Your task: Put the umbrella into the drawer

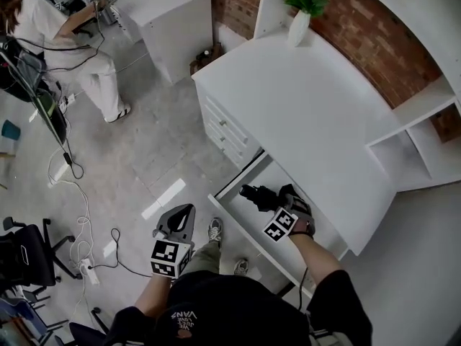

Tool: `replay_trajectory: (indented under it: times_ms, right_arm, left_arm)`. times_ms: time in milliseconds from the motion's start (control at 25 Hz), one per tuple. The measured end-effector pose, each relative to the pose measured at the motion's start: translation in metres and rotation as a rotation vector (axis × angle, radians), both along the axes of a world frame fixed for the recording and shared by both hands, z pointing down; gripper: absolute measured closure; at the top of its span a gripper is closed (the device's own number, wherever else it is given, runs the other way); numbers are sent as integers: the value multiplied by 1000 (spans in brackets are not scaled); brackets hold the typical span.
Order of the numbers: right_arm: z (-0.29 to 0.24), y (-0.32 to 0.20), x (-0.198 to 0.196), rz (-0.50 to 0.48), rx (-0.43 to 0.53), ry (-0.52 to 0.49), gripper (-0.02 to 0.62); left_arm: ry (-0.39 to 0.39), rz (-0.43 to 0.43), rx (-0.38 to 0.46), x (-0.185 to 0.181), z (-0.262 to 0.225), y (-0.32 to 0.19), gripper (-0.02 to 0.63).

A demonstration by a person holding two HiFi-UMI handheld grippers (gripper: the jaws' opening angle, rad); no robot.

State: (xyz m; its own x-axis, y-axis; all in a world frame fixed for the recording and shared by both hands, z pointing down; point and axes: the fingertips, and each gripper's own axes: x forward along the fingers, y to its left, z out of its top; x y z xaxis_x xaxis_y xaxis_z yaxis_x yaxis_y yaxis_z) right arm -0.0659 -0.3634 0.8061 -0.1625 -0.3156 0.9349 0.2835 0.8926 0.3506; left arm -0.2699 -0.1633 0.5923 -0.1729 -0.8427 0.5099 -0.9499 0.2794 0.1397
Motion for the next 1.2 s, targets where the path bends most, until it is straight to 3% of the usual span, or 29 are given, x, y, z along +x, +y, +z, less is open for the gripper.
replay_trajectory:
  times_ms: [120,320,480,760,1200]
  right_arm:
    - [6,-1,-9,-78,34,29,348]
    - [13,-1,-21,-310,154,99,347]
    - [18,-1,-30,-392,189,117,342]
    - [29,4,-37,-439,150,99,321]
    - [14,2,-40,-402,119,32,299]
  left_arm:
    - [9,16,2,1,2,-9,600]
    - [22,33,-10,5,9,-16,600]
    - [37,35,-8,6,13,-21,600]
    - [57,61,-18,17,22,-29,600]
    - [53,95,-11,25,22,-38,600]
